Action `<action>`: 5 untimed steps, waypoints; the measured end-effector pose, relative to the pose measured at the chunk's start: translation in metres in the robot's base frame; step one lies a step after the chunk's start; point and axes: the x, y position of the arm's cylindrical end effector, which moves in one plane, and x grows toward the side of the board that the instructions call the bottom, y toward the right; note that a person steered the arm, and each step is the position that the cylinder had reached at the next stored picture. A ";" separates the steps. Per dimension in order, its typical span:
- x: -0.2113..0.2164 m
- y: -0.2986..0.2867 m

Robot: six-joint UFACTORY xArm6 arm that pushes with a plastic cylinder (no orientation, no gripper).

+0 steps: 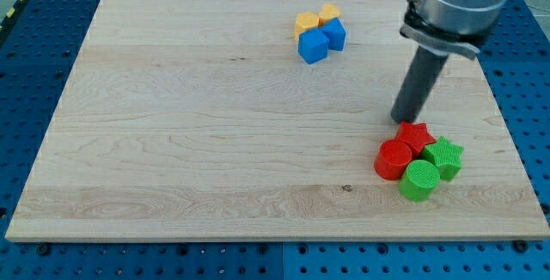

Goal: Move yellow hexagon below to the yellow heart

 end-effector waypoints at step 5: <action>-0.134 -0.029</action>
